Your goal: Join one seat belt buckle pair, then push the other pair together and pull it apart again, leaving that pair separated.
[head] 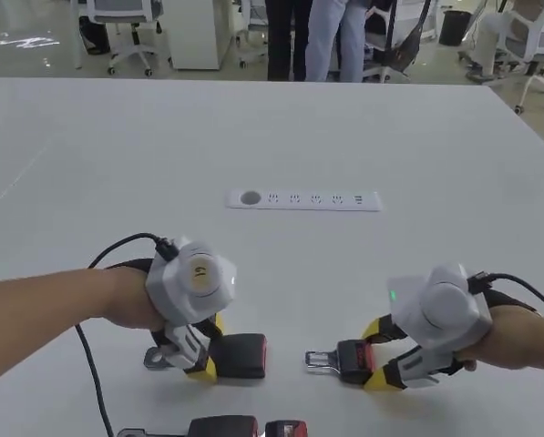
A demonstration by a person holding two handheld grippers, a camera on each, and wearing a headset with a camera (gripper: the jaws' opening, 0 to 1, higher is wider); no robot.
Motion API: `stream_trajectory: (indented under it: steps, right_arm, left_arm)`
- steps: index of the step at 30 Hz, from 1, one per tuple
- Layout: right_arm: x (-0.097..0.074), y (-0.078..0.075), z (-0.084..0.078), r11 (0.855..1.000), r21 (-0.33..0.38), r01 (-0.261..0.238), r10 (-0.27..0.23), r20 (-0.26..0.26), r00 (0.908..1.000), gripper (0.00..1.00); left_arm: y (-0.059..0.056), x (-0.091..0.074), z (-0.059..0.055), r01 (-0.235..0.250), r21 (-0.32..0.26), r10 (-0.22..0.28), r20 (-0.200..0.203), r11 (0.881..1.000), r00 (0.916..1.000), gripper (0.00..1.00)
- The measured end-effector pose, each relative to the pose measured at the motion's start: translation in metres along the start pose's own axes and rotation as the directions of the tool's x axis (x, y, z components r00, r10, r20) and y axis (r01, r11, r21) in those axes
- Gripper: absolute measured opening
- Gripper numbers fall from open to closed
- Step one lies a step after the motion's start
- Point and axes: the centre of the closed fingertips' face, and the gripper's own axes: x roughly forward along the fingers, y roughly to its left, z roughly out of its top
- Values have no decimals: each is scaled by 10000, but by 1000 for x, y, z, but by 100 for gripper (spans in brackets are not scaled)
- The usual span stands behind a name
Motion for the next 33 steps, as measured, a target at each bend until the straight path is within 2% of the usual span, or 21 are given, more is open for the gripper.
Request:
stream_trajectory:
  steps: [16, 33]
  right_arm:
    - [8, -1, 15, 10000, 37, -12, 12, 98, 10000, 30]
    - [20, 0, 35, 10000, 52, -83, 82, 237, 9997, 30]
  left_arm:
    - [0, 1, 1, 58, -55, -59, -156, 10000, 9999, 31]
    - [0, 1, 0, 26, -245, -30, -136, 9997, 9999, 31]
